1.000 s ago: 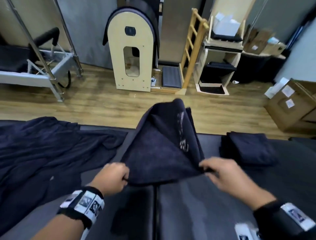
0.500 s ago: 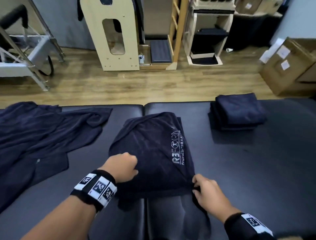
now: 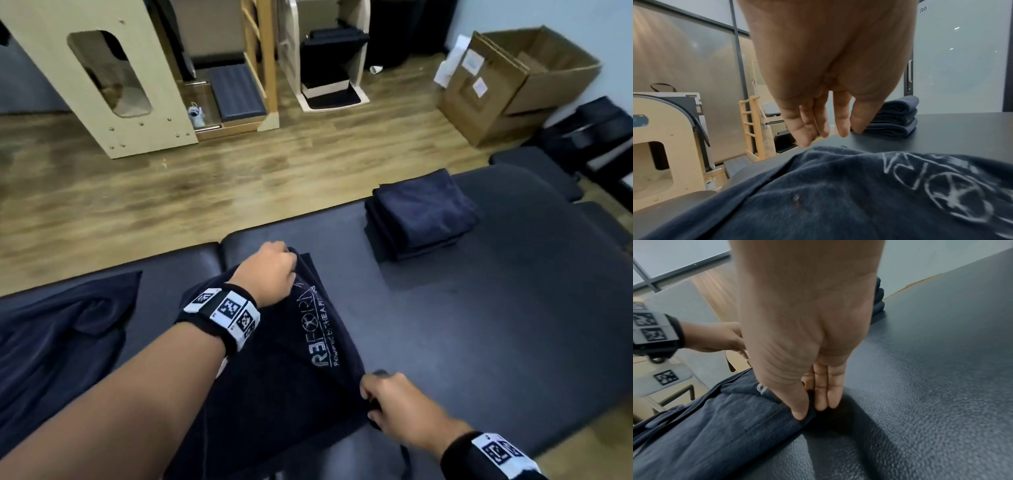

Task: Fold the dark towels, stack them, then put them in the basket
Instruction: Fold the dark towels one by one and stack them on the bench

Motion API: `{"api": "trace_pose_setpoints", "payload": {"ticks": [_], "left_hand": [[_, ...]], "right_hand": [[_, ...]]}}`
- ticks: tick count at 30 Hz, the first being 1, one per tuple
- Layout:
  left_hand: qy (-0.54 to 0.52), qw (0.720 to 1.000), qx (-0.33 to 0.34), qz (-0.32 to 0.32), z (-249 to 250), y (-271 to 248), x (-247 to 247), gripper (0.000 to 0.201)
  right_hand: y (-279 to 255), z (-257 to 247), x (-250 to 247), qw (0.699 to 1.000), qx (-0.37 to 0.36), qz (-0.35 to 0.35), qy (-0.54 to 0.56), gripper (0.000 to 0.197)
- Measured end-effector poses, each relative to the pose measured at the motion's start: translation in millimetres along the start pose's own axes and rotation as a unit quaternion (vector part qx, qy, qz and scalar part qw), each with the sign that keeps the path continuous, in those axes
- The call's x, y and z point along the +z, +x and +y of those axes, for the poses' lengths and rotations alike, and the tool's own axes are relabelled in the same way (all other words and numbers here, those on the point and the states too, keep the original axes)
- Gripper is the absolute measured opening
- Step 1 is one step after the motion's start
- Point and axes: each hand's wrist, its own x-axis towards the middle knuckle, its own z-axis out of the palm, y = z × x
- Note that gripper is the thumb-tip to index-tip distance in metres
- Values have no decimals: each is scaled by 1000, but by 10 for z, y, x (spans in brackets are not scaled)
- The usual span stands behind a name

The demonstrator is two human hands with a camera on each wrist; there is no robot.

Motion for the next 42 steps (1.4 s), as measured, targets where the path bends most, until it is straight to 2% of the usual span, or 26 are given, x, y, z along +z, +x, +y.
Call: {"api": "trace_pose_setpoints", "payload": {"ticks": [2,6,9,13,18,20,23,25,27,29,32,34,36,38,40,42], "left_hand": [[-5,1000,-12,1,-55,175,62,22],[13,995,-82,-55,-41,386,153,29],[58,993,-89,-57,-58,401,174,27],[16,998,-55,3,-113,214,30,19],[-35,994,-12,105,-274,-365,-203,10],[-82,990,3,118,-326,-670,-278,5],[-159,985,-27,61,-414,-1174,-341,23],[-155,986,-51,15,-469,-1564,-300,30],[-128,990,-58,-8,-475,-1976,-151,39],[-58,994,-76,-47,-437,-2356,77,55],[-2,981,-140,-134,-339,-2740,446,84],[-25,973,-174,-147,-213,-2829,653,81],[-109,963,-228,-99,-75,-2791,792,80],[-184,940,-283,-47,-23,-2718,867,78],[-172,945,-266,-77,-42,-2710,847,65],[-108,965,-211,-108,-84,-2754,764,34]], "right_hand": [[-3,8,10,1000,5,2,6,22],[-3,34,47,1000,5,6,15,25],[2,43,63,1000,-2,12,14,26],[13,11,18,1000,1,8,15,24],[13,-25,-7,1000,3,9,5,24],[-2,-20,5,1000,5,13,6,25],[-36,-4,20,999,5,29,15,24],[-72,-9,26,999,-2,45,9,26],[-95,-23,39,998,-18,61,-7,35],[-97,-42,67,996,-31,82,-27,40],[-85,-58,138,992,-44,83,-84,33],[-95,-78,179,990,-50,79,-106,29],[-111,-106,204,990,-50,82,-106,28],[-125,-129,195,991,-38,89,-94,24],[-138,-160,173,991,-33,87,-99,18],[-135,-178,143,990,-39,81,-111,14]]}}
